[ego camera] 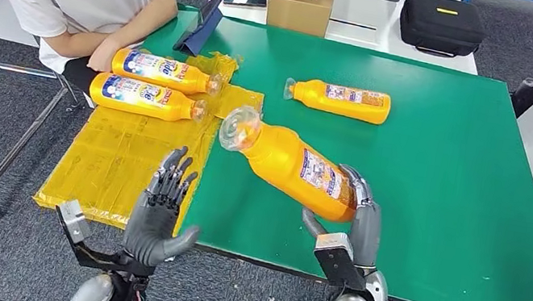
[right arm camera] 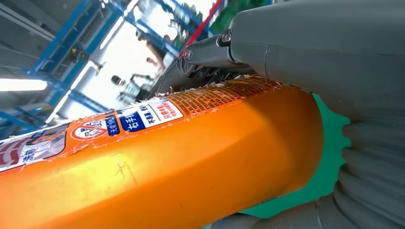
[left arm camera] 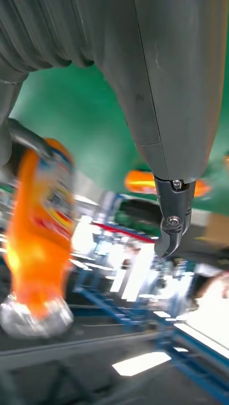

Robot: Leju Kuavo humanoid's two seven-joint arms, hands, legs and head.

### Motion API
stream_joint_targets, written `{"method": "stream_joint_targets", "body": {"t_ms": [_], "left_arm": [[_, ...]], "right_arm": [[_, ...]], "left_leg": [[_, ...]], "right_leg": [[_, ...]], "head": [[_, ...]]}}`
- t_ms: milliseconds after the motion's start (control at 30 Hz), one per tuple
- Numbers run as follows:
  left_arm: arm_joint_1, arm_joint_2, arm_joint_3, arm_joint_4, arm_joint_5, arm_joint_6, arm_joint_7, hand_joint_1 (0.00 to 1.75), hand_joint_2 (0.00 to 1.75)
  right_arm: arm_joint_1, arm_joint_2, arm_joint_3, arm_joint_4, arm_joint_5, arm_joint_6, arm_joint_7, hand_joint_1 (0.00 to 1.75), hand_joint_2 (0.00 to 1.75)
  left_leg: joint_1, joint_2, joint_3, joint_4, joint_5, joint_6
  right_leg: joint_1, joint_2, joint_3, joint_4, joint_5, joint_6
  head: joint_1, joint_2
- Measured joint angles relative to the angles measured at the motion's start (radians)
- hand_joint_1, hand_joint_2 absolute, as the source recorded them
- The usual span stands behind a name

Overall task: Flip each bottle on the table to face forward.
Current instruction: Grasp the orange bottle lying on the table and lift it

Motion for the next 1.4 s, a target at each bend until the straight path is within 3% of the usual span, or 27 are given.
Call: {"method": "stream_joint_targets", "body": {"t_ms": [100, 333, 533, 800, 1333, 1400], "left_arm": [[-0.004, 0.012, -0.055, 0.014, -0.024, -0.080, -0.024, 0.00, 1.75], [-0.015, 0.022, -0.093, 0.011, -0.081, -0.106, -0.041, 0.00, 1.75], [-0.028, 0.023, -0.134, -0.002, -0.121, -0.092, -0.051, 0.00, 1.75], [-0.058, 0.028, -0.136, 0.005, -0.103, -0.076, -0.045, 0.00, 1.75], [-0.091, 0.036, -0.108, -0.003, -0.095, -0.045, -0.032, 0.01, 1.75], [-0.092, 0.037, -0.105, -0.004, -0.095, -0.045, -0.031, 0.82, 1.75]], "right_arm": [[0.027, 0.050, 0.022, -0.052, -0.039, 0.042, -0.026, 1.75, 1.75], [0.029, 0.092, 0.076, -0.048, -0.059, 0.092, -0.045, 1.75, 1.75], [0.010, 0.138, 0.177, 0.021, -0.039, 0.121, -0.060, 1.75, 1.75], [-0.050, 0.151, 0.260, 0.120, -0.027, 0.102, -0.090, 1.75, 1.75], [-0.049, 0.152, 0.319, 0.161, -0.037, 0.134, -0.101, 1.75, 1.75], [-0.050, 0.152, 0.323, 0.164, -0.037, 0.135, -0.101, 1.75, 1.75]], "left_leg": [[0.000, 0.000, 0.000, 0.000, 0.000, 0.000], [0.000, 0.000, 0.000, 0.000, 0.000, 0.000], [0.000, 0.000, 0.000, 0.000, 0.000, 0.000], [0.000, 0.000, 0.000, 0.000, 0.000, 0.000], [0.000, 0.000, -0.001, 0.000, 0.000, 0.000], [0.000, 0.000, -0.001, 0.000, 0.000, 0.000]], "right_leg": [[0.000, 0.000, 0.000, 0.000, 0.000, 0.000], [0.000, 0.000, 0.000, 0.000, 0.000, 0.000], [0.000, 0.000, -0.001, 0.000, 0.000, 0.000], [0.000, 0.000, -0.001, 0.000, 0.000, 0.000], [0.000, 0.000, -0.002, 0.000, 0.000, 0.000], [0.000, 0.000, -0.001, 0.000, 0.000, 0.000]], "head": [[0.000, 0.000], [0.000, 0.000], [0.000, 0.000], [0.000, 0.000], [0.000, 0.000], [0.000, 0.000]]}}
